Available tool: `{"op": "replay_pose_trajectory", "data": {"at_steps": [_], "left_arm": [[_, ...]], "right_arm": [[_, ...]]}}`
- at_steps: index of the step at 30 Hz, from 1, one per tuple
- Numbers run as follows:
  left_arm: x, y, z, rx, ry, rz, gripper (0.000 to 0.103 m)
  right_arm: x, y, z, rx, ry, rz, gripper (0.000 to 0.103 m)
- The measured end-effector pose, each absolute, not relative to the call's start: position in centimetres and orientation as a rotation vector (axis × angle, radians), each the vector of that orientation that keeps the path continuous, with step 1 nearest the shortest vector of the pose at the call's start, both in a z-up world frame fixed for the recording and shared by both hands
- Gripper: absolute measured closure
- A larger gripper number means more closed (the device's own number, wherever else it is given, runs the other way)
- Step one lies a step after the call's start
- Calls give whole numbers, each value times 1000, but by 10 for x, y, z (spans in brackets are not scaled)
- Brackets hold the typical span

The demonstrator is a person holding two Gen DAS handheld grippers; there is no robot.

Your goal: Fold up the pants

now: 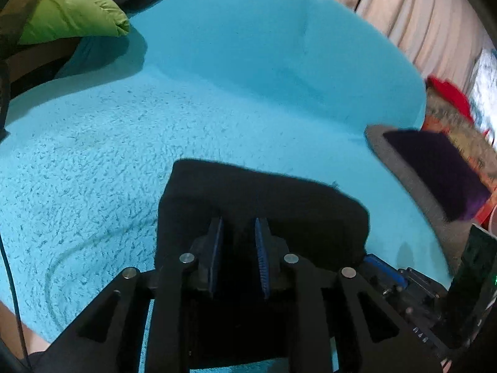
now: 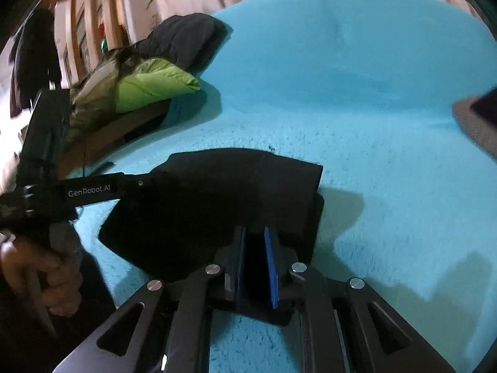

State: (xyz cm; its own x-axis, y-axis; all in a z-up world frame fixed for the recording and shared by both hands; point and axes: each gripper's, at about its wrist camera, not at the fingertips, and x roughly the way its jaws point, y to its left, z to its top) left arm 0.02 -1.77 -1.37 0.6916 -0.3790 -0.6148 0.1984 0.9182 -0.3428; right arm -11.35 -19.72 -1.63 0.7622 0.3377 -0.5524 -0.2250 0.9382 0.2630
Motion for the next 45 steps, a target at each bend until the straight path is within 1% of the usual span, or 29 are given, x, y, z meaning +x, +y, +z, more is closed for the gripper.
{"op": "replay_pose_trajectory", "data": {"at_steps": [1,2,3,4,5,8,10,11,12,13,14,16,18,19,20,21,22,23,25,27,31,35,38,40,41,42,43,45], "left_arm": [[-4,-11,-9,-290,720,-322,84],[-4,-2,-7,-324,694,-293,81],[-3,8,-7,-365,668,-245,67],[-1,18,-8,-399,660,-207,48],[0,29,-11,-443,661,-169,42],[11,41,-26,-544,739,-171,41],[15,33,-30,-530,772,-206,41],[16,28,-32,-517,785,-230,41],[15,25,-32,-511,795,-247,41],[16,21,-35,-509,814,-265,39],[20,19,-37,-517,834,-278,38],[25,21,-44,-562,871,-298,29],[22,20,-43,-586,866,-316,25],[19,16,-39,-584,866,-317,25],[18,15,-39,-586,864,-319,25],[17,14,-39,-587,864,-321,27],[17,14,-39,-593,871,-336,45],[17,13,-41,-599,886,-351,48],[15,10,-39,-566,880,-339,55],[14,0,-33,-490,866,-324,59],[32,-18,-30,-443,870,-333,64],[68,-43,-32,-411,890,-376,64],[84,-64,-32,-357,898,-403,64],[83,-72,-31,-307,877,-401,60],[80,-71,-31,-301,869,-402,59],[80,-69,-33,-305,866,-390,52],[80,-68,-34,-307,864,-376,41],[79,-67,-33,-263,855,-314,26]], "right_arm": [[-116,-203,-11,204,615,305,85],[-119,-211,-4,226,580,295,72],[-121,-220,-1,255,555,284,48],[-121,-232,1,303,544,280,36],[-120,-245,-1,362,545,278,29],[-107,-277,-16,587,590,310,29],[-94,-285,-33,738,646,421,29],[-85,-285,-44,790,698,456,32],[-78,-284,-52,799,752,456,36],[-71,-278,-57,740,817,423,45],[-71,-274,-56,693,825,412,55],[-71,-268,-56,677,838,464,54],[-71,-263,-55,629,840,468,56],[-72,-264,-57,631,839,472,56],[-73,-266,-58,645,834,474,60],[-74,-269,-59,660,828,474,65],[-76,-273,-60,691,812,478,67],[-76,-278,-62,711,802,481,71],[-76,-279,-61,726,780,488,74],[-77,-279,-56,706,762,487,77],[-62,-284,-44,672,727,457,78],[-30,-300,-35,628,729,403,79],[-8,-318,-37,610,768,357,80],[-4,-327,-44,621,792,332,85],[-3,-330,-49,649,799,335,84],[-6,-335,-56,692,801,343,81],[-6,-337,-59,727,800,346,79],[-8,-336,-58,737,790,338,77]]}}
